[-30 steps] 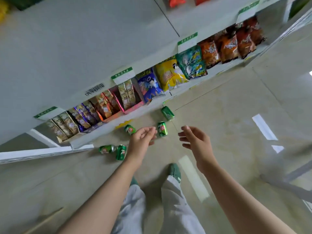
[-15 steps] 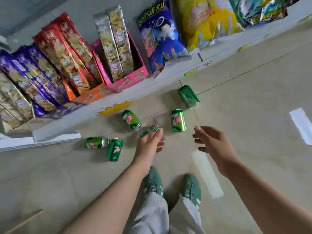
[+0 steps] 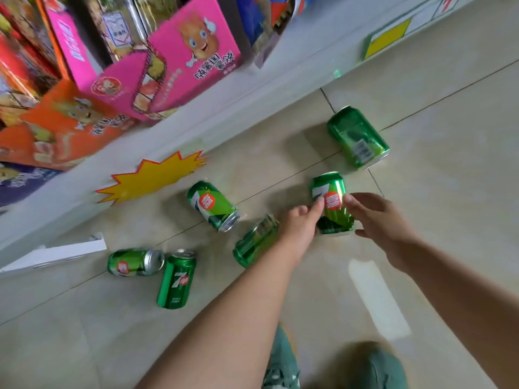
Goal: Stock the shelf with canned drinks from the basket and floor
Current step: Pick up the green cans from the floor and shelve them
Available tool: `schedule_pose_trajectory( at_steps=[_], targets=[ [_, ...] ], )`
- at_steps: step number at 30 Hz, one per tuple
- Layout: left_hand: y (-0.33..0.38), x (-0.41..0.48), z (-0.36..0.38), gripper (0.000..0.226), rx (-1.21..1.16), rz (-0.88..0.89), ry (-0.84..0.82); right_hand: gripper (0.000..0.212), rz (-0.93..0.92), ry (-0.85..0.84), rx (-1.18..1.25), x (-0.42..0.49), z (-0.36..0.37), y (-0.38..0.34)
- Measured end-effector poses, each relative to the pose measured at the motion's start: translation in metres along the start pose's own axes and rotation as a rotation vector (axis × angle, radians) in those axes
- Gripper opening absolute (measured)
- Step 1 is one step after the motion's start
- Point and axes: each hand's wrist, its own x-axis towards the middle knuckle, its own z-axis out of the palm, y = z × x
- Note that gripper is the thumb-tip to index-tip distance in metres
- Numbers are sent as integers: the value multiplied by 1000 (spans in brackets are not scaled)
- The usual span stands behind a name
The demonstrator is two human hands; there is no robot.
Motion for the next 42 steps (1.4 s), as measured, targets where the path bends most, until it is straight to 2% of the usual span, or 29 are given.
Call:
schedule_pose_trajectory(
  at_steps=[4,8,10,12,16,18,20,24,28,31,34,36,38,39,41,42],
  targets=[
    [-12,19,14,58,-41,-5,40,44,69,-50,120,20,14,10],
    [-23,18,26,105,-264,2,13,37,97,-64,187,23,17,11],
    [-23,13,22,111,-329,10,-3,35,105,-74,223,16,12,6],
    [-14,-1,11,101,-341,19,-61,37,94,-83,246,1,5,-2],
    [14,-47,-11,39,-302,38,-123,44,95,-92,280,-47,-10,-34],
    [36,-78,-22,23,-296,69,-137,34,71,-127,271,-79,-19,-60],
    [65,-117,-32,22,-292,109,-153,25,42,-175,255,-117,-33,-89],
    [128,-198,-52,27,-208,204,-202,37,-20,-202,256,-195,-63,-156],
    [194,-283,-70,36,-115,343,-225,30,-92,-180,290,-279,-87,-222],
    [253,-358,-84,58,-81,444,-225,32,-154,-145,351,-350,-108,-276],
    [310,-435,-99,68,-23,547,-246,42,-234,-153,366,-422,-129,-331],
    [341,-485,-108,81,11,610,-285,30,-292,-165,354,-466,-141,-361],
    [370,-539,-118,66,9,700,-326,12,-365,-160,334,-516,-153,-393],
    [382,-561,-122,61,16,741,-335,11,-391,-155,322,-537,-157,-406],
    [409,-612,-132,59,42,814,-326,19,-463,-147,276,-588,-163,-438],
    [422,-635,-137,58,49,849,-321,31,-492,-139,249,-610,-167,-453]
  ],
)
